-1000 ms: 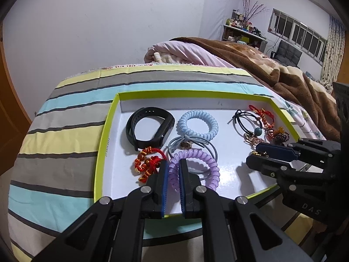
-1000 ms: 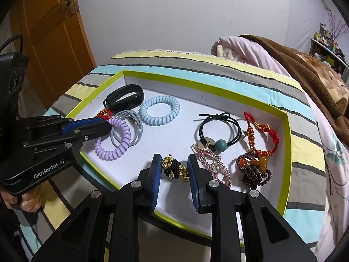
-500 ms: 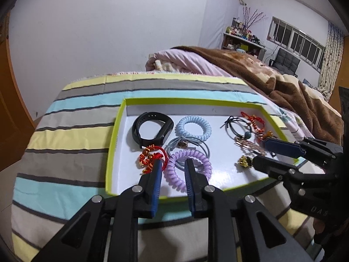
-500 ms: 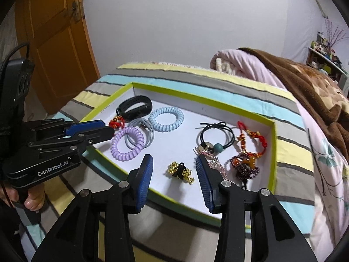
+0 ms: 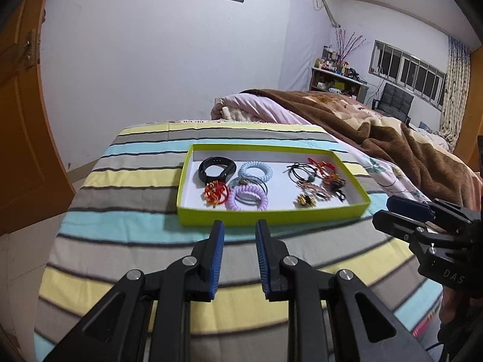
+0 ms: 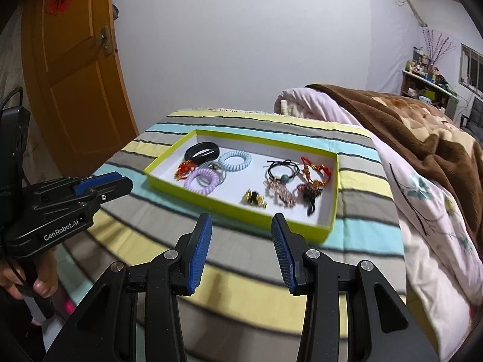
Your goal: Organize jewelry
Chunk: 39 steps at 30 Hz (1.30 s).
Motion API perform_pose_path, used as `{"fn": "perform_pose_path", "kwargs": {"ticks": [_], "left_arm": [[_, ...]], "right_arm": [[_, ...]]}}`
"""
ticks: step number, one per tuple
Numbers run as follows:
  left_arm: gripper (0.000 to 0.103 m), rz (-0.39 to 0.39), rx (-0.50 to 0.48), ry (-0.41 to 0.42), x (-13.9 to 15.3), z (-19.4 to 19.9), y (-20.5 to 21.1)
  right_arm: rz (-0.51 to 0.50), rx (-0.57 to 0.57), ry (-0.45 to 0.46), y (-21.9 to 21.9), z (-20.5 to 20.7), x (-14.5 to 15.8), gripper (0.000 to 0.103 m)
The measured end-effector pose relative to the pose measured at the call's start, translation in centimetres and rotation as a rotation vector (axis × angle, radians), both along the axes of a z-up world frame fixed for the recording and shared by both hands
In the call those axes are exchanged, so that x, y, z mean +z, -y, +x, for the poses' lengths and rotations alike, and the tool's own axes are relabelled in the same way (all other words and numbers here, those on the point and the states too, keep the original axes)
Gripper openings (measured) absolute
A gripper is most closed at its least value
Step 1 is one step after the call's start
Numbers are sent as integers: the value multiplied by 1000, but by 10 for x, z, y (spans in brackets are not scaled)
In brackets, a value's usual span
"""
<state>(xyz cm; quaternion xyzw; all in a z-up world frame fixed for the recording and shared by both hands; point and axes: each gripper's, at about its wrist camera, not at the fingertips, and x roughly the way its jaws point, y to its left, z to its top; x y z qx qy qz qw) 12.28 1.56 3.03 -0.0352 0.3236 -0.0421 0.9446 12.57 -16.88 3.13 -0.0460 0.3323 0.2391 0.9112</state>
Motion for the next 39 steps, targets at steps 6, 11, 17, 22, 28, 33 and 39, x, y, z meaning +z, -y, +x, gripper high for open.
{"fn": "perform_pose_path", "kwargs": {"ticks": [6,11,17,22,28,33,39], "left_arm": [[22,4,13,21,3,-34,4],[22,13,16,43,4,-57,9],[22,6,31,41,1,-75,11],[22,6,29,31,-2,-81,14],[22,14,33,29,-4,-86,18],[22,8,37,24,-5,-84,18],[22,10,45,21,-7,-82,17]], "right_arm": [[2,-34,36,9,-37,6,42],[6,-62,47,17,-61,7,42],[-9,-68,48,22,-80,4,42],[-12,-76,53,25,-89,3,42],[-13,-84,53,26,-92,1,42],[-13,-86,57,25,-91,2,42],[-15,-85,53,24,-90,2,42]]}}
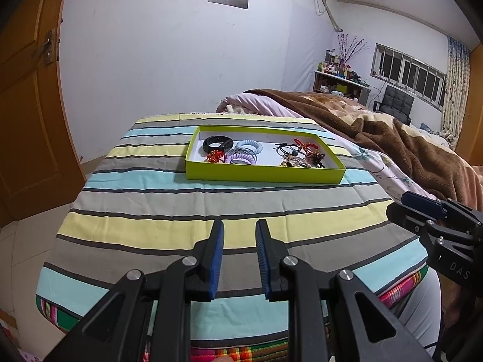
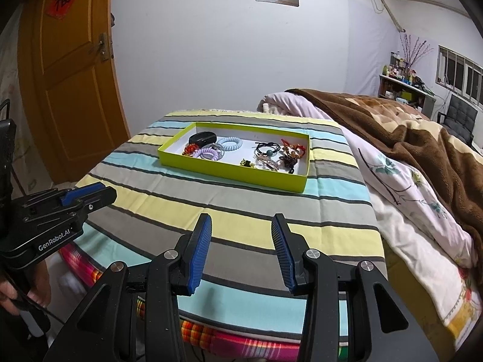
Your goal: Organize jewelry
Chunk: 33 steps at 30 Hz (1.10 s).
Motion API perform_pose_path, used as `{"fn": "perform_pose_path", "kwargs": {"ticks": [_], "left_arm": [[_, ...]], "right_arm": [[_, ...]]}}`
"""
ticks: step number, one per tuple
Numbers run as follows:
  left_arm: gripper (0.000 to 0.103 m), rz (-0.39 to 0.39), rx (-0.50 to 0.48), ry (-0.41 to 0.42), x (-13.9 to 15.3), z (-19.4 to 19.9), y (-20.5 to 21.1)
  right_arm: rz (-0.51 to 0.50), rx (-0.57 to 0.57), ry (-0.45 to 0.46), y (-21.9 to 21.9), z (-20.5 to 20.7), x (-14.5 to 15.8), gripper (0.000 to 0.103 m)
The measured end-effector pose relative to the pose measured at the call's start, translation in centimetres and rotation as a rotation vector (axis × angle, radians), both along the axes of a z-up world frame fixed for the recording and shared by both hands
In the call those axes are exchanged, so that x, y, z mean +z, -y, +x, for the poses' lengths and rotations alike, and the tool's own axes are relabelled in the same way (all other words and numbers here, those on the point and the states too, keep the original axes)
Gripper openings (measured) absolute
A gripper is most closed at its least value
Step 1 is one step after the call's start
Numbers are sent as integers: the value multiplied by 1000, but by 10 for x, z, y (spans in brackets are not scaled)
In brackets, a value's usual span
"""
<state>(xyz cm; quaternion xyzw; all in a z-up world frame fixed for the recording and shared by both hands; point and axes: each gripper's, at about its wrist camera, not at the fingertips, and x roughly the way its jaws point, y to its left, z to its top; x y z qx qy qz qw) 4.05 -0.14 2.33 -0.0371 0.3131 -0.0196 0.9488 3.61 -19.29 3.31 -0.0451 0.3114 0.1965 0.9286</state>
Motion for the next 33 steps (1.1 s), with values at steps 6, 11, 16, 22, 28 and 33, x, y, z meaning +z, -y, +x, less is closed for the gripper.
{"fn": "perform_pose_path", "kwargs": {"ticks": [6,11,16,22,28,33], "left_arm": [[22,-1,4,0,0,0,-1],[22,1,7,6,1,0,-1],[22,2,8,14,3,-2,-1],[22,3,10,17,4,-2,-1],[22,4,11,18,4,-2,-1],[22,4,11,19,5,-2,-2]], "right_arm": [[0,3,-3,-1,1,-1,42],[0,3,-2,-1,1,-1,42],[0,2,-1,-2,1,-1,42],[-1,5,0,-2,1,-1,42],[-1,8,3,-2,2,1,42],[-2,7,2,-3,2,1,42]]}}
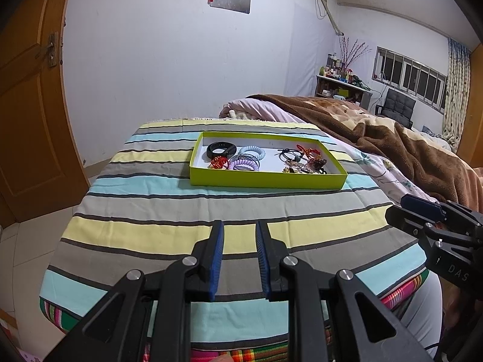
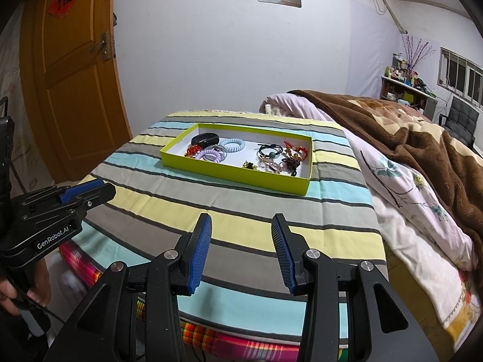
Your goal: Organize jewelry
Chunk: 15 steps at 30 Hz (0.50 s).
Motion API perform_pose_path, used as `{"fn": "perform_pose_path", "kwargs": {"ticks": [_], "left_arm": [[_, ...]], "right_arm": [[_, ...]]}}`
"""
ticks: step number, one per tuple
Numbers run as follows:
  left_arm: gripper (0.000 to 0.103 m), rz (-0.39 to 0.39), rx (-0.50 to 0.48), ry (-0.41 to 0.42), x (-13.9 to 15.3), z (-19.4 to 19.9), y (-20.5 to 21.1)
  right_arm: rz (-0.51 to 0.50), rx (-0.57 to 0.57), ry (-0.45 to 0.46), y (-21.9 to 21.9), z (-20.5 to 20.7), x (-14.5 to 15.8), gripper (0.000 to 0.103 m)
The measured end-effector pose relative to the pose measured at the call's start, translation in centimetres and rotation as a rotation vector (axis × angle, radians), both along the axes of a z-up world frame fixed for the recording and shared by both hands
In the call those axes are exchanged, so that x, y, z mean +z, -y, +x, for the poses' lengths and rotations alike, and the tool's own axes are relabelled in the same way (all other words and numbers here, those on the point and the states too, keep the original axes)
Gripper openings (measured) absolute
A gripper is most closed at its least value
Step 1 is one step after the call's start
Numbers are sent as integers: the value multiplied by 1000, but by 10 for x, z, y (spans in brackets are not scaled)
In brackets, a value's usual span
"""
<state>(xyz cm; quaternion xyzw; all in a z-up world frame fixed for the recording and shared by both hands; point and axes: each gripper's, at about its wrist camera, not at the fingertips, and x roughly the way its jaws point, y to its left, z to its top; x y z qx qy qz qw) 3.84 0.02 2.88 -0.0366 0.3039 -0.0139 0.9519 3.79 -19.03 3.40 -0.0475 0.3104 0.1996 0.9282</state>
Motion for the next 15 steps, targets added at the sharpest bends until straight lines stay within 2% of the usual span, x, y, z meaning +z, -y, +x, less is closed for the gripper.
{"fn": "perform_pose_path", "kwargs": {"ticks": [15], "left_arm": [[22,2,1,0,0,1,0]], "right_arm": [[1,5,-1,-1,0,0,42]]}}
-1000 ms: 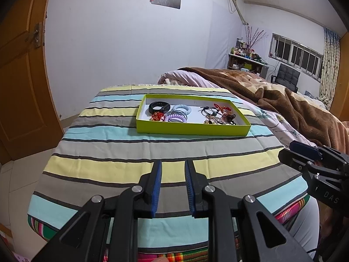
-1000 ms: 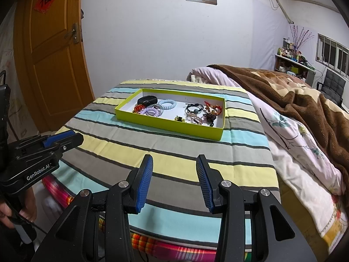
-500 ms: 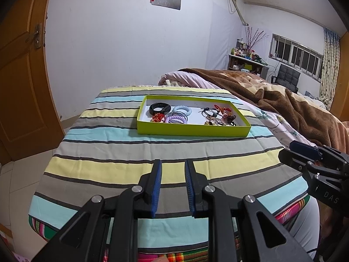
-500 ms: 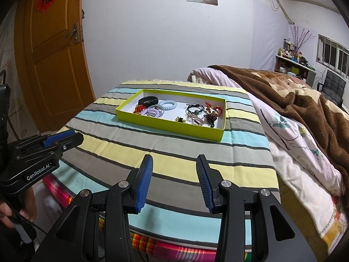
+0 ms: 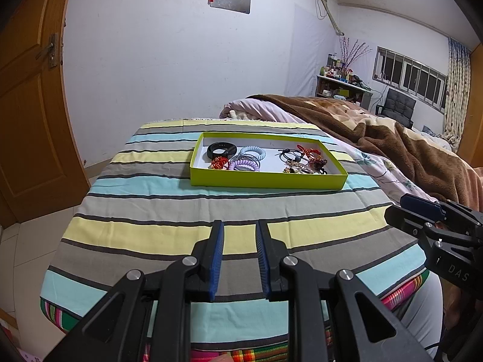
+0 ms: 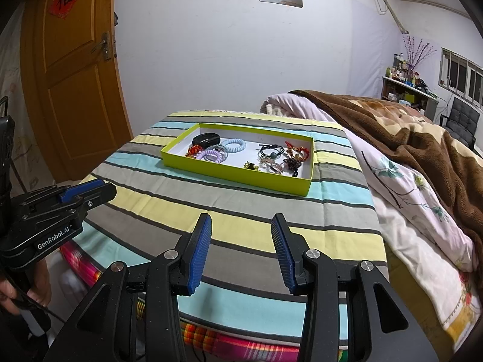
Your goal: Organize jewelry
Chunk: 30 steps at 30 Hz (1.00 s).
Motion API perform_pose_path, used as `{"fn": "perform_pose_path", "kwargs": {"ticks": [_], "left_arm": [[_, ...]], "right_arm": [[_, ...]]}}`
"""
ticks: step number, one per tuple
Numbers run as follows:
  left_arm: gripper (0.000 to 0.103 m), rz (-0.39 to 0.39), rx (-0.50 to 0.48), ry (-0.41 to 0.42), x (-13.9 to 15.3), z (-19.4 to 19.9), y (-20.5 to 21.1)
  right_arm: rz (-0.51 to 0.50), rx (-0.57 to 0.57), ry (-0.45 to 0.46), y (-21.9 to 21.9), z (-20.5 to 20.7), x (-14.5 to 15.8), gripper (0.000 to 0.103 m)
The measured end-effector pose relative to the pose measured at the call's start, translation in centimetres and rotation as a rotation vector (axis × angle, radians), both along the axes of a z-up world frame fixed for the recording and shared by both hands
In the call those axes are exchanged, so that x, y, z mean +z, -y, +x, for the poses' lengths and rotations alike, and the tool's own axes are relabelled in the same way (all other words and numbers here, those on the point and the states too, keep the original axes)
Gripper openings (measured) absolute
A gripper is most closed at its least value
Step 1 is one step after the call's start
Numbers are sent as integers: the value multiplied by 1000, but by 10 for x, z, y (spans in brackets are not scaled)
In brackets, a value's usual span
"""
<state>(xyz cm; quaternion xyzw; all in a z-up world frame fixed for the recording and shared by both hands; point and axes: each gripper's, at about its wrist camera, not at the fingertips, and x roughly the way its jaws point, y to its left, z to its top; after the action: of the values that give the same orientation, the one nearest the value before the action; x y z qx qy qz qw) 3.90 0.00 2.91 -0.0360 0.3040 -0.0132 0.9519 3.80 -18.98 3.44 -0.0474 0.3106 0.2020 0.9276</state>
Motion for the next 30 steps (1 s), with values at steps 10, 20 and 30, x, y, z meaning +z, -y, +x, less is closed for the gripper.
{"fn": "perform_pose_path", "kwargs": {"ticks": [10,20,30], "left_arm": [[22,2,1,0,0,1,-1],[22,8,2,2,1,1,0],[22,18,9,6,-1,1,2]], "right_arm": [[0,0,0,-1,1,0,42],[-2,-1,0,-1,1,0,42],[-1,-1,-1,-1,1,0,42]]}}
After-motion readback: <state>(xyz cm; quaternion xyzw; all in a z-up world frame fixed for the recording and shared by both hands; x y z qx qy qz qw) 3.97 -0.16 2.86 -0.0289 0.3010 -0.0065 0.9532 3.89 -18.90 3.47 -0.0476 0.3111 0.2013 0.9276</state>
